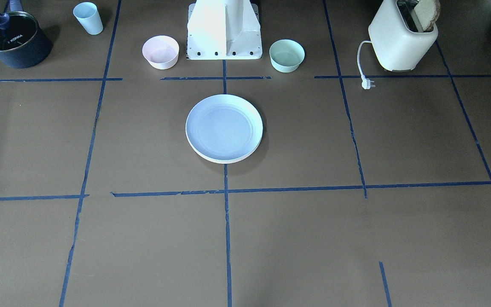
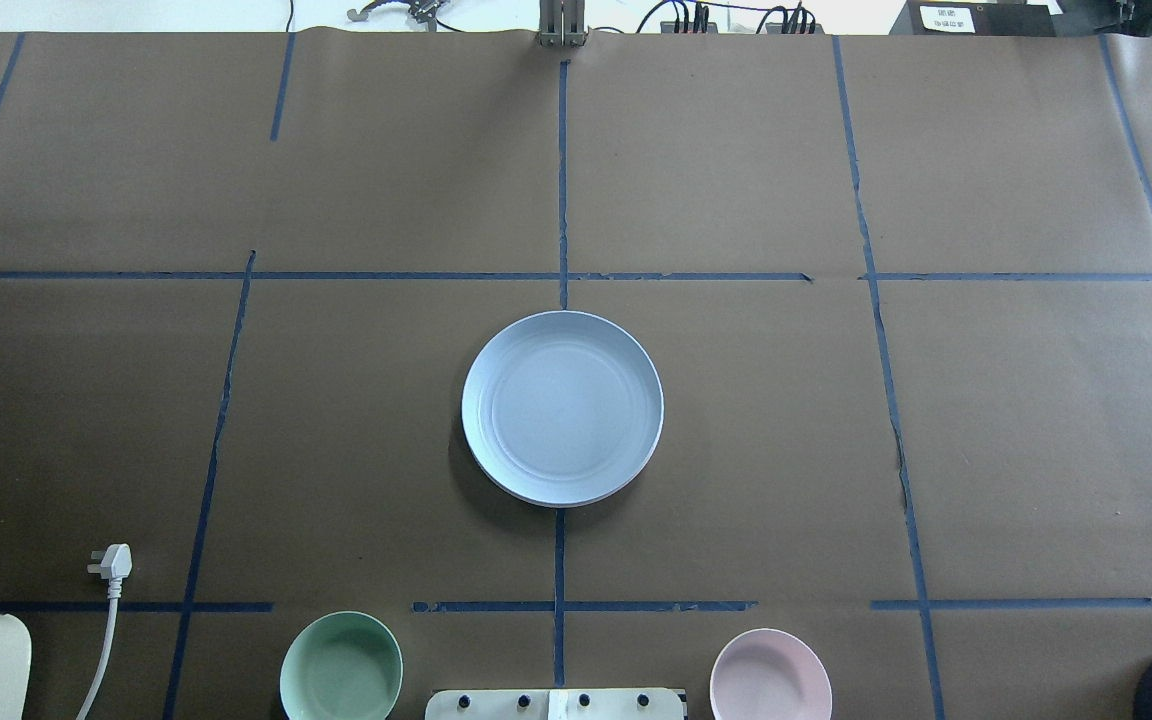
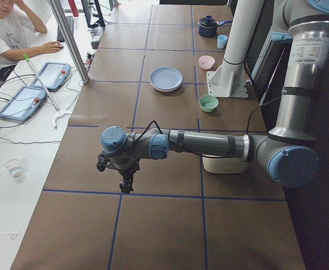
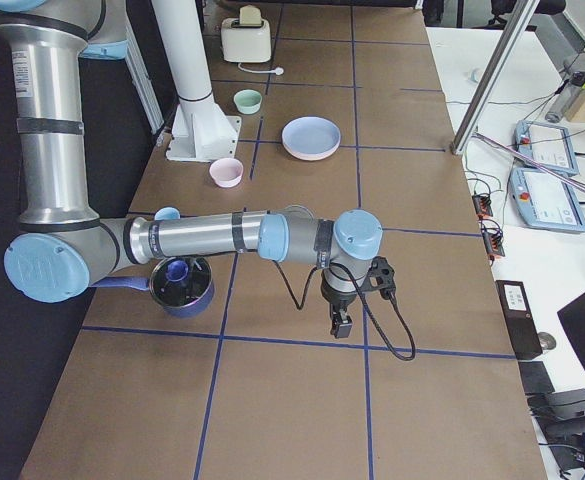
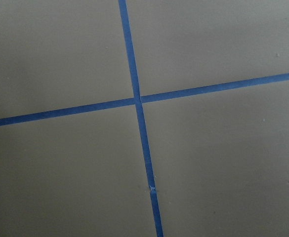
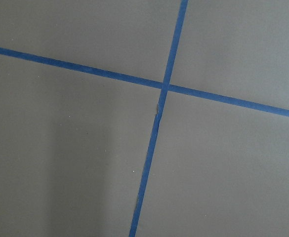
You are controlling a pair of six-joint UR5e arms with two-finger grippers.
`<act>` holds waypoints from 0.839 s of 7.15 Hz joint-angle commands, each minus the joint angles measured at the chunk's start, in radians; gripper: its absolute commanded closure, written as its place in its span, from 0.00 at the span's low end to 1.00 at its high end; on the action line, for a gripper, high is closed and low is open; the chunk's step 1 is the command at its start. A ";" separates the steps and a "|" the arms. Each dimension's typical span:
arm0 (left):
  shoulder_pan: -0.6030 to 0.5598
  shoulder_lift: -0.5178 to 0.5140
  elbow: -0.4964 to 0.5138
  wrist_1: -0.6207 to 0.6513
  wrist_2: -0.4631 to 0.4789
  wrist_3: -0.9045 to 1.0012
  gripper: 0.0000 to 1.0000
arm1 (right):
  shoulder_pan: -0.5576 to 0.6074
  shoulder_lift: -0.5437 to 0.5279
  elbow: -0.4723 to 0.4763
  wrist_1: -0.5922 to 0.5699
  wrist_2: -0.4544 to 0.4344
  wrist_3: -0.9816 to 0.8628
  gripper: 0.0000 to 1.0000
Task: Stack three plates with pink and blue
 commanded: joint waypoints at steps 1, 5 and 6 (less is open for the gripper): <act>0.000 0.014 -0.009 -0.024 -0.001 -0.011 0.00 | -0.010 -0.002 0.000 0.005 0.002 0.000 0.00; 0.002 0.059 -0.005 -0.061 -0.007 -0.007 0.00 | -0.022 -0.001 0.000 0.005 0.003 0.002 0.00; 0.002 0.059 0.006 -0.061 -0.003 -0.004 0.00 | -0.024 -0.001 0.000 0.005 0.003 0.003 0.00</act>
